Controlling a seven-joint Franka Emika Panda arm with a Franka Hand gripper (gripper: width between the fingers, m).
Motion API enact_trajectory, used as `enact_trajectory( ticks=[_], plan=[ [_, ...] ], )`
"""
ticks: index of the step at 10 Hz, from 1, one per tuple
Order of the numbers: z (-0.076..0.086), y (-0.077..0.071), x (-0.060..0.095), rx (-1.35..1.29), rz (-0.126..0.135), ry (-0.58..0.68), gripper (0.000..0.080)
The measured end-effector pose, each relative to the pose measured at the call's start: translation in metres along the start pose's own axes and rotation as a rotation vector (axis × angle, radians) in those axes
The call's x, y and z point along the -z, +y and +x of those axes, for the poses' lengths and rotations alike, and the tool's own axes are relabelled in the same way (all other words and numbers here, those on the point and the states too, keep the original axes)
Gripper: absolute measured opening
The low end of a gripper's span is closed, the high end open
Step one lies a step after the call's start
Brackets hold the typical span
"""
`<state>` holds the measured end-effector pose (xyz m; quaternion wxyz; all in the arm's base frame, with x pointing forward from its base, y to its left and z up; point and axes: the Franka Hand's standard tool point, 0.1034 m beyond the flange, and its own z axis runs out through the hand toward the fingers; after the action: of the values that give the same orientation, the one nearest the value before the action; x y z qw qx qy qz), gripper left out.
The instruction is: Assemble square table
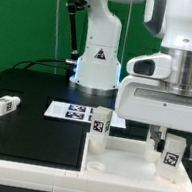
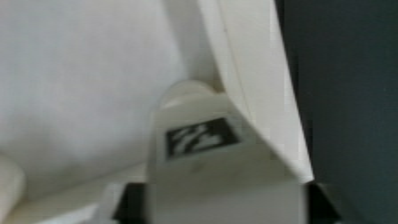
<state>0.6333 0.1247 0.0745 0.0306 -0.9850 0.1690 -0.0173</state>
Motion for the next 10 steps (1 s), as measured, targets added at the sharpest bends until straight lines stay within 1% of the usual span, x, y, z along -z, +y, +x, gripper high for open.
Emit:
enact_trajectory(
  ticks=[1,2,4,5,7,9,10],
  plan=[
    [0.0002,0.0030,-0.0007,-0.095,-0.005,-0.002,0.0295],
    [0.0002,0.0034,-0.0009,-0.160,-0.005,-0.002,0.0295],
    [-0.0003,0.0044,0.0009,-0.410,-0.006,-0.013,0.0295],
    [0.0001,0.0060,0.0008,-0.555,0.009,-0.028,0.0295],
    [-0.0026,0.0043,-0.0016,-0.866,0.024,-0.057,0.0294],
    [-0.0016,0.0042,-0.0024,-1.073,0.061,-0.079,0.0294],
    [-0.0016,0.0043,-0.0024,-1.168,0.074,-0.089,0.0294]
  ],
)
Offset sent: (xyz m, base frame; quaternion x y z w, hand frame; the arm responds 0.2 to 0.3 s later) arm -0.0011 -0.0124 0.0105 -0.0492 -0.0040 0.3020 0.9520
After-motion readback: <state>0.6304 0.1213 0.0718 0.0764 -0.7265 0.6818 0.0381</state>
